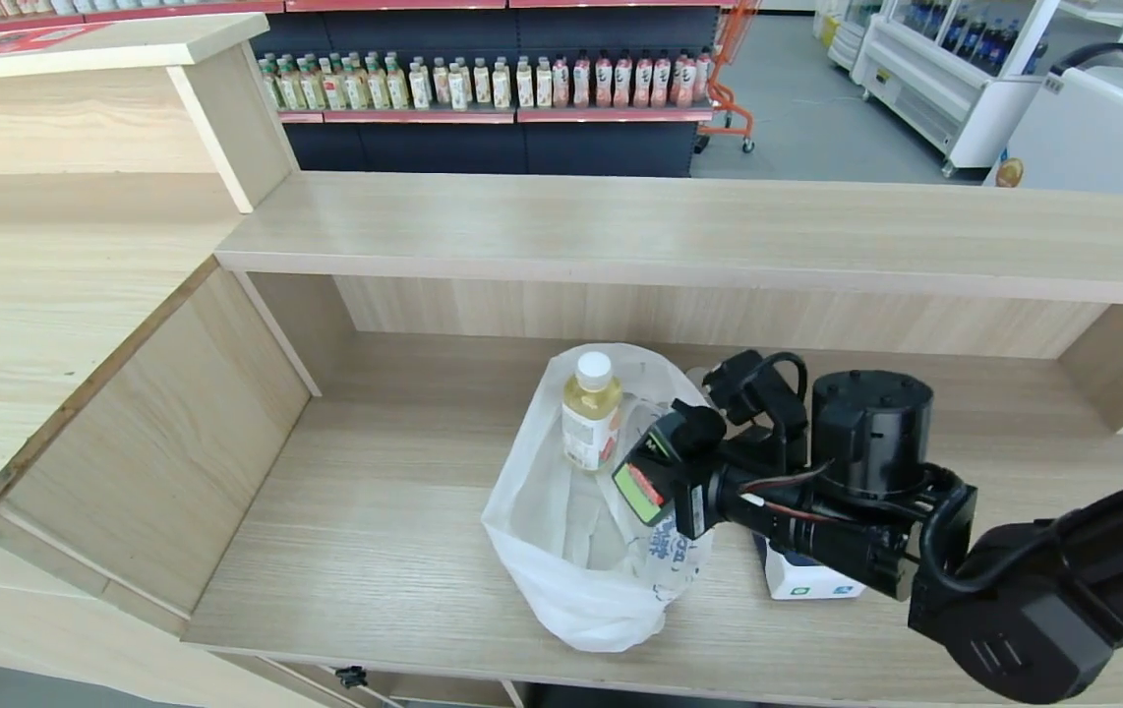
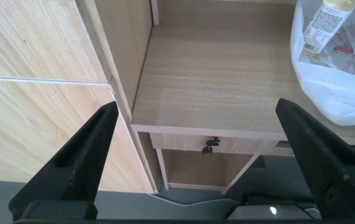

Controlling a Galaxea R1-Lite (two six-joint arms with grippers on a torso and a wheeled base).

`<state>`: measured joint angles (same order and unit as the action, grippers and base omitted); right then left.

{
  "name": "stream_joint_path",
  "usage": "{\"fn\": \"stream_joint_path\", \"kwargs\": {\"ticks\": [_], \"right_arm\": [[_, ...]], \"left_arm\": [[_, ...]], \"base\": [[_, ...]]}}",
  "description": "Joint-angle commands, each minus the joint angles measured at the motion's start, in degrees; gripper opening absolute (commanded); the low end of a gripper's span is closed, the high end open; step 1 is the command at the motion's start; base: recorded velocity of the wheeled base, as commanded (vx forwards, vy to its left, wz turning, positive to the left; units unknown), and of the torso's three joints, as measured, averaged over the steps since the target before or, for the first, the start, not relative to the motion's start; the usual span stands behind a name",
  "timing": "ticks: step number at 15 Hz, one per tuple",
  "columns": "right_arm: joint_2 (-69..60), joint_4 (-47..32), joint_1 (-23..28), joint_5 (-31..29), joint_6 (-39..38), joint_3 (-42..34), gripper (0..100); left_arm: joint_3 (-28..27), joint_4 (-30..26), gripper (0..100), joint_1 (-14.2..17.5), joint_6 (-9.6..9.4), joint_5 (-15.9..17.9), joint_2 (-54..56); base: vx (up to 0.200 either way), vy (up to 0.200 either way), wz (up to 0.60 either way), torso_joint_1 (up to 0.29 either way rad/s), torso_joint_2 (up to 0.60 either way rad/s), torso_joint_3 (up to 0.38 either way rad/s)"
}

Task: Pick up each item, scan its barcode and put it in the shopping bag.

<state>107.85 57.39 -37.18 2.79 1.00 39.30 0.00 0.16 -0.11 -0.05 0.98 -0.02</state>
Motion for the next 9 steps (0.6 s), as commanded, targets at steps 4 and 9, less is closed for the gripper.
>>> {"fn": "stream_joint_path", "kwargs": {"ticks": [4, 9], "right_arm": [[3.68, 3.43, 0.09, 1.69, -0.56, -5.73, 0], [9.84, 16.52, 0.0, 1.6, -1.35, -9.16, 0]], "left_arm": [[0.0, 0.02, 100, -0.07, 0.05, -0.01, -0.06], [0.0, 0.02, 100, -0.07, 0.05, -0.01, -0.06]], "base": [[0.0, 0.0, 0.0, 0.0, 0.0, 0.0], [0.0, 0.0, 0.0, 0.0, 0.0, 0.0]]}}
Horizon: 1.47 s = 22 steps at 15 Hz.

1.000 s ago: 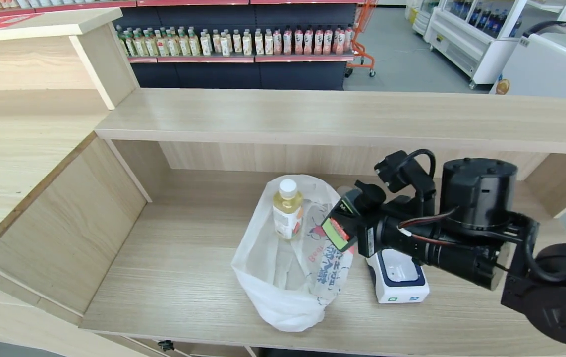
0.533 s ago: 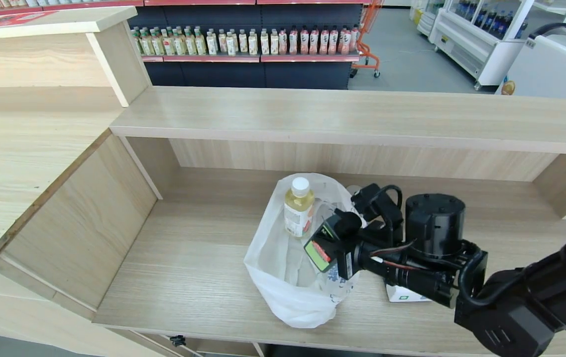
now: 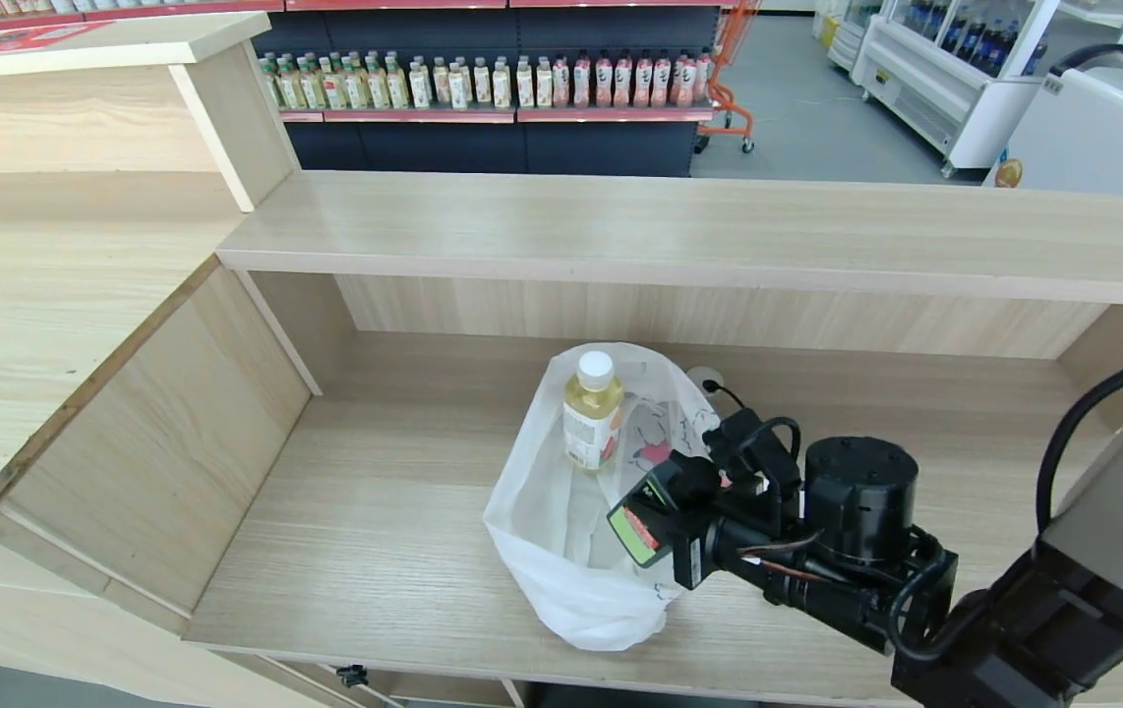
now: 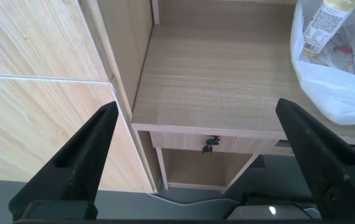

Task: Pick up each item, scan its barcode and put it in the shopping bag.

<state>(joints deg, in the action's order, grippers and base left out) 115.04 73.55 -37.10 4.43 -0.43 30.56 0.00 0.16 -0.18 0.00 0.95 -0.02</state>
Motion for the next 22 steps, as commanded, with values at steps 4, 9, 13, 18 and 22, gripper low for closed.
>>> {"fn": "stream_joint_path", "kwargs": {"ticks": [4, 9, 13, 18, 22], "right_arm": [[4.14, 3.09, -0.26, 0.06, 0.34, -0.59, 0], [8.09, 10.48, 0.36, -0.21, 0.43, -3.32, 0], [9.85, 12.59, 1.68, 0.06, 2.01, -3.49, 0], [10.11, 12.59, 2.73, 0.5, 2.18, -2.7, 0], [10.38, 12.59, 3.52, 0.58, 2.98, -1.91, 0]], "left_arm": [[0.0, 0.02, 100, 0.01, 0.0, 0.02, -0.06], [0.0, 0.02, 100, 0.01, 0.0, 0.02, -0.06], [0.0, 0.02, 100, 0.01, 0.0, 0.02, -0.06], [0.0, 0.02, 100, 0.01, 0.0, 0.02, -0.06], [0.0, 0.02, 100, 0.01, 0.0, 0.02, -0.06]], "base": [[0.0, 0.0, 0.0, 0.0, 0.0, 0.0], [0.0, 0.0, 0.0, 0.0, 0.0, 0.0], [0.0, 0.0, 0.0, 0.0, 0.0, 0.0], [0.0, 0.0, 0.0, 0.0, 0.0, 0.0], [0.0, 0.0, 0.0, 0.0, 0.0, 0.0]]}}
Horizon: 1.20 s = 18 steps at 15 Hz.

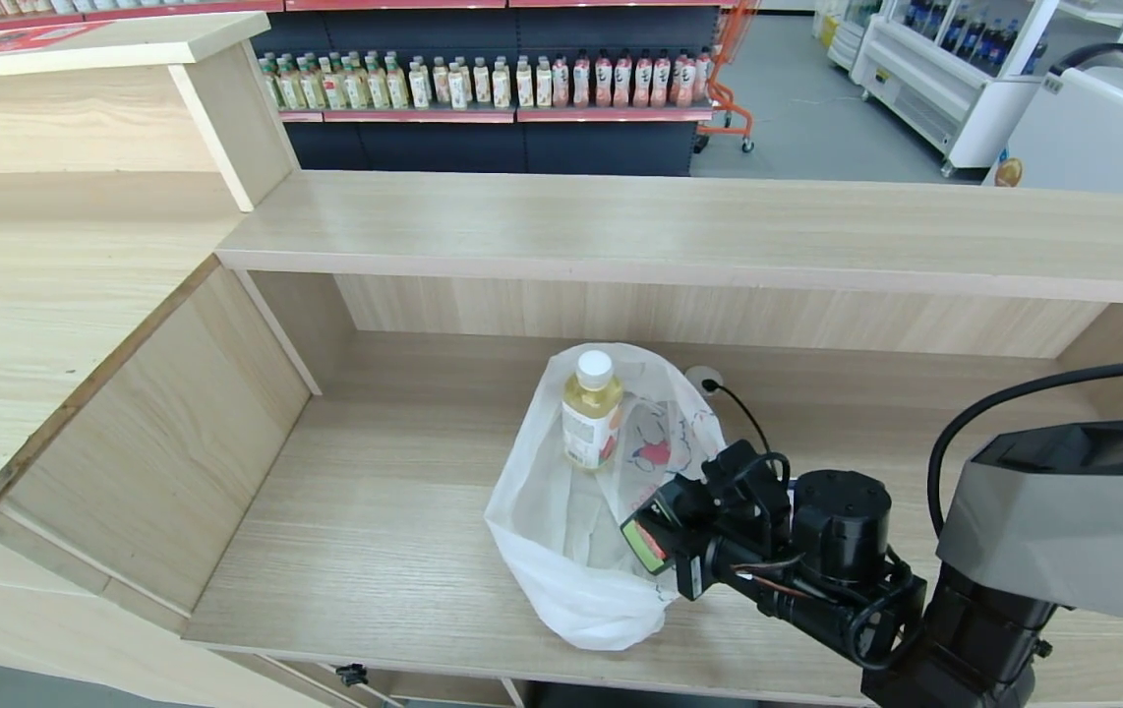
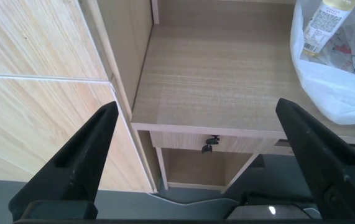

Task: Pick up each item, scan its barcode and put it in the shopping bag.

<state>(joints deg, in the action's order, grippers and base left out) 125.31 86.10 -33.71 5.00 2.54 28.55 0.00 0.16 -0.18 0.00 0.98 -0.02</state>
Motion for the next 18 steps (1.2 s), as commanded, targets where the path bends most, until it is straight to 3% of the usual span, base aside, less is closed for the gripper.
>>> {"fn": "stream_joint_path", "kwargs": {"ticks": [1, 2, 6, 11, 13, 15, 16, 18], "right_arm": [[0.11, 0.03, 0.13, 0.01, 0.1, 0.01, 0], [0.02, 0.03, 0.04, 0.1, 0.1, 0.1, 100], [-4.9, -0.76, -0.48, 1.24, -0.16, 0.19, 100], [-21.33, -12.1, -0.48, 3.44, -0.43, -3.15, 100], [-33.29, -22.47, -0.39, 3.09, -0.6, -4.2, 100], [-47.08, -41.28, 0.4, 0.98, 0.1, -3.77, 100], [-52.97, -51.56, 0.84, -3.33, 0.36, -2.62, 100], [-60.62, -61.32, 1.19, -10.54, -0.07, -2.01, 100]], "left_arm": [[0.0, 0.02, 100, 0.01, 0.0, -0.01, -0.06], [0.0, 0.02, 100, 0.01, 0.0, -0.01, -0.06], [0.0, 0.02, 100, 0.01, 0.0, -0.01, -0.06], [0.0, 0.02, 100, 0.01, 0.0, -0.01, -0.06], [0.0, 0.02, 100, 0.01, 0.0, -0.01, -0.06], [0.0, 0.02, 100, 0.01, 0.0, -0.01, -0.06], [0.0, 0.02, 100, 0.01, 0.0, -0.01, -0.06], [0.0, 0.02, 100, 0.01, 0.0, -0.01, -0.06]], "base": [[0.0, 0.0, 0.0, 0.0, 0.0, 0.0], [0.0, 0.0, 0.0, 0.0, 0.0, 0.0], [0.0, 0.0, 0.0, 0.0, 0.0, 0.0], [0.0, 0.0, 0.0, 0.0, 0.0, 0.0], [0.0, 0.0, 0.0, 0.0, 0.0, 0.0], [0.0, 0.0, 0.0, 0.0, 0.0, 0.0], [0.0, 0.0, 0.0, 0.0, 0.0, 0.0], [0.0, 0.0, 0.0, 0.0, 0.0, 0.0]]}}
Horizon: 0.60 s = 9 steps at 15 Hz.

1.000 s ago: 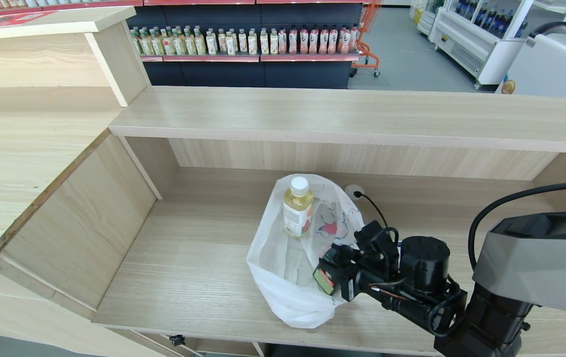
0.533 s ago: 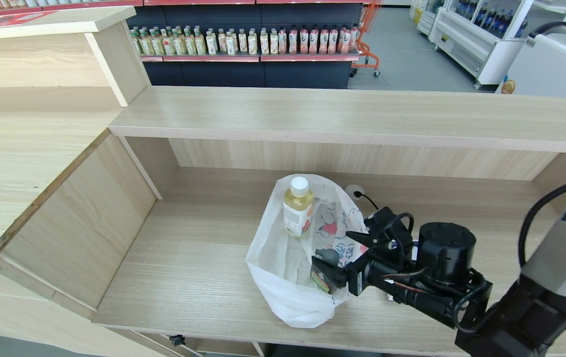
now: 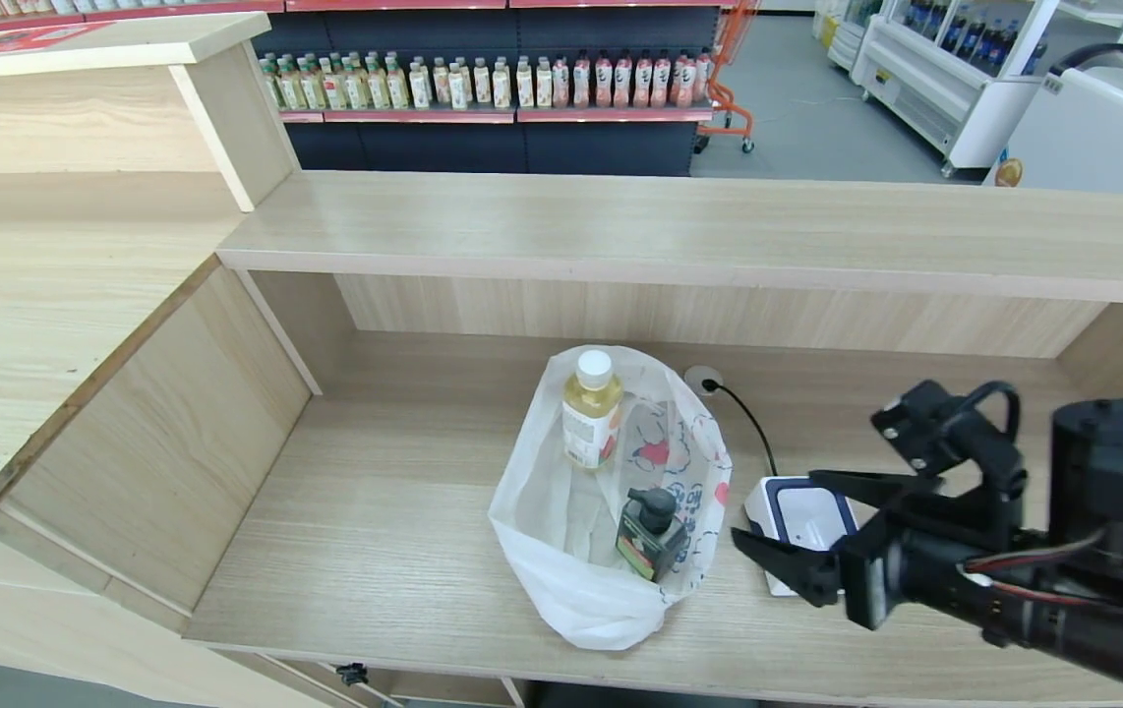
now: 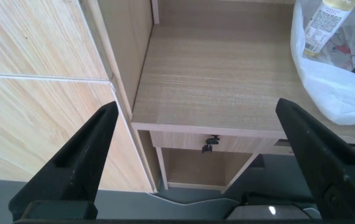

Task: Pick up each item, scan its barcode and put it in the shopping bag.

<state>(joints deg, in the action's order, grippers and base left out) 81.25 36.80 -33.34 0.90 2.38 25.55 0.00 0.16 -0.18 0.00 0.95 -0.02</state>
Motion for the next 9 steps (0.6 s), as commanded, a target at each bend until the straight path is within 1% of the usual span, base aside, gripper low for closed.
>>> {"fn": "stream_joint_path", "kwargs": {"ticks": [1, 3, 5, 6, 7, 8, 9], "right_arm": [[-18.94, -13.07, 0.82, -8.81, 0.0, 0.38, 100], [-23.33, -12.9, 1.17, -14.26, -0.09, -3.75, 100], [-29.31, -13.25, 1.7, -15.49, 0.0, -9.91, 100], [-32.65, -14.57, 4.69, -15.84, -0.09, -12.1, 100], [-35.9, -18.79, 10.14, -14.7, -0.09, -12.1, 100], [-38.45, -20.72, 13.48, -12.5, 0.08, -12.98, 100], [-42.67, -21.25, 18.22, -8.55, 0.26, -15.44, 100]], "left_arm": [[0.0, 0.02, 100, 0.01, 0.0, 0.02, -0.06], [0.0, 0.02, 100, 0.01, 0.0, 0.02, -0.06], [0.0, 0.02, 100, 0.01, 0.0, 0.02, -0.06], [0.0, 0.02, 100, 0.01, 0.0, 0.02, -0.06], [0.0, 0.02, 100, 0.01, 0.0, 0.02, -0.06], [0.0, 0.02, 100, 0.01, 0.0, 0.02, -0.06], [0.0, 0.02, 100, 0.01, 0.0, 0.02, -0.06]], "base": [[0.0, 0.0, 0.0, 0.0, 0.0, 0.0], [0.0, 0.0, 0.0, 0.0, 0.0, 0.0], [0.0, 0.0, 0.0, 0.0, 0.0, 0.0], [0.0, 0.0, 0.0, 0.0, 0.0, 0.0], [0.0, 0.0, 0.0, 0.0, 0.0, 0.0], [0.0, 0.0, 0.0, 0.0, 0.0, 0.0], [0.0, 0.0, 0.0, 0.0, 0.0, 0.0]]}}
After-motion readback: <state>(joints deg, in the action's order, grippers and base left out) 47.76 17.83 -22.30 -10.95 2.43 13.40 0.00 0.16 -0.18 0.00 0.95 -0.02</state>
